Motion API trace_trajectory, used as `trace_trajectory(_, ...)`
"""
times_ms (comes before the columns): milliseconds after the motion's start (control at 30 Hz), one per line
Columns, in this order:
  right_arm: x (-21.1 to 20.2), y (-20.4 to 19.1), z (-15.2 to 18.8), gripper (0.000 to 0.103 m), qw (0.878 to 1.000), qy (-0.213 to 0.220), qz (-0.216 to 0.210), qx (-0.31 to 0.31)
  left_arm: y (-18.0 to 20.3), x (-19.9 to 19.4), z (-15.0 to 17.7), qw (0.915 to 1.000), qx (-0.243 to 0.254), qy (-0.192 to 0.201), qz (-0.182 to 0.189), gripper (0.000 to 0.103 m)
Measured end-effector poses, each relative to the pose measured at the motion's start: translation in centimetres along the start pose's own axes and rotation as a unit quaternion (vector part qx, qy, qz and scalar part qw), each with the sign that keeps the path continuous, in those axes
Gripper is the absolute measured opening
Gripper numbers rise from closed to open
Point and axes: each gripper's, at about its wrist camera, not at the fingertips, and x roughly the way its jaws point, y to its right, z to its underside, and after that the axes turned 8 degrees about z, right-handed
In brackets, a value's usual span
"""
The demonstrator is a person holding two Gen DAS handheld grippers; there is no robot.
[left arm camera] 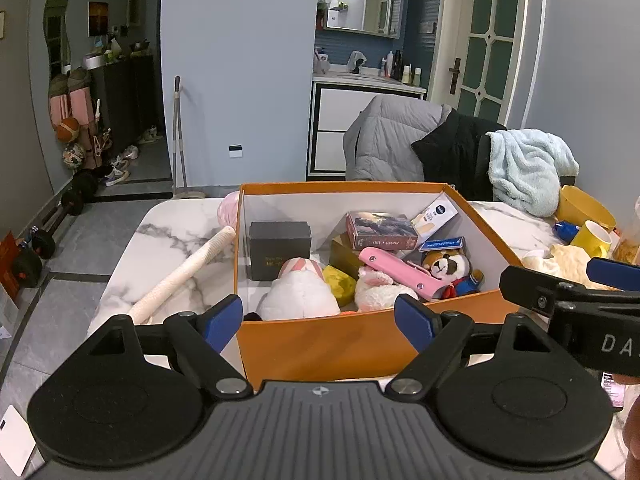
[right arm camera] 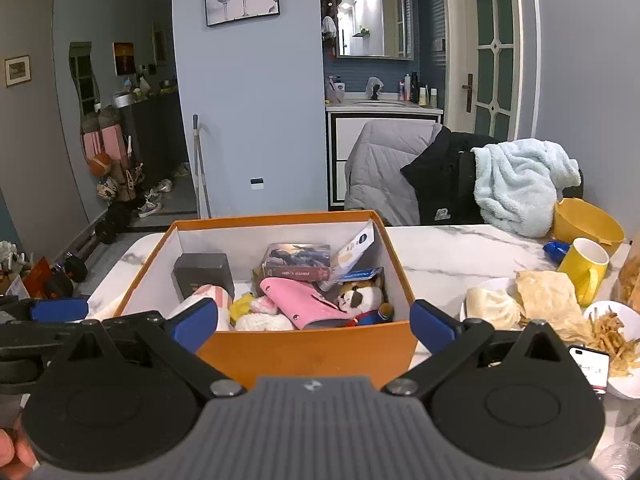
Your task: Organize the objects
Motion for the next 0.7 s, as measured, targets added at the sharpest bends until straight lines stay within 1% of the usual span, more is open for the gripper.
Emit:
trace_trajectory(300,1.6,0.2,0.2,0.102,1.0,-0.006,-0.01,0.003,0.1,1.4,0.3,0.9999,0.002,-0.009,-0.009,0.099)
trace_trajectory(700,3.0,0.4,1.0,0.102,1.0,-0.014,-0.008,-0.004,0.4,2.7,0.8,0.9997,0.004,-0.022,-0.014,0.099)
